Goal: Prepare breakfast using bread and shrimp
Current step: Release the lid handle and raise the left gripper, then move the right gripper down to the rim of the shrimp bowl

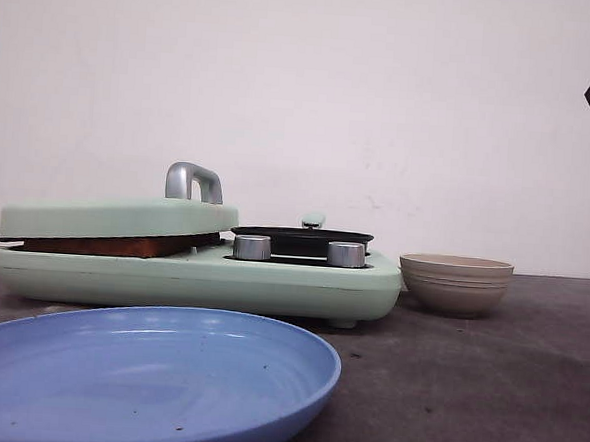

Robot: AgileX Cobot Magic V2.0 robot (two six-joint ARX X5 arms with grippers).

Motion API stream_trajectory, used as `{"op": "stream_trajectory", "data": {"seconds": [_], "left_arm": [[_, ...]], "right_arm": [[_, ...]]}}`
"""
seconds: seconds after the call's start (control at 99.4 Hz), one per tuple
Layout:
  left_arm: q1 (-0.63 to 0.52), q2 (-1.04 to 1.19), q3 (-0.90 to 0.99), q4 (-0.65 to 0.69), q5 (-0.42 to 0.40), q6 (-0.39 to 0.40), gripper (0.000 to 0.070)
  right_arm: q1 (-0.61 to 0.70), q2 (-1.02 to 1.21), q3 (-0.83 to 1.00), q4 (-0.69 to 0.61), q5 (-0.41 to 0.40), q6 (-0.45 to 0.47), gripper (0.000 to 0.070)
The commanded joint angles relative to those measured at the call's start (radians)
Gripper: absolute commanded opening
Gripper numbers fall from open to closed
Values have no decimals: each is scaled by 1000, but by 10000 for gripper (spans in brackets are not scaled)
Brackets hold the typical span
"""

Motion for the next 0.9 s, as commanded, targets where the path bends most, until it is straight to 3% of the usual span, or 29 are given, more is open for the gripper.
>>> {"op": "stream_trajectory", "data": {"seconds": [0.0, 0.553, 0.895], "left_arm": [[6, -36, -113, 93, -13, -71, 4], [7, -431, -566, 56, -69, -76, 4], [7, -664, -655, -128, -132, -32, 4]], "right_arm": [[9, 4, 4, 9, 3, 11, 294], [9, 4, 4, 10, 3, 36, 294], [8, 18, 10, 80, 7, 74, 294]]}}
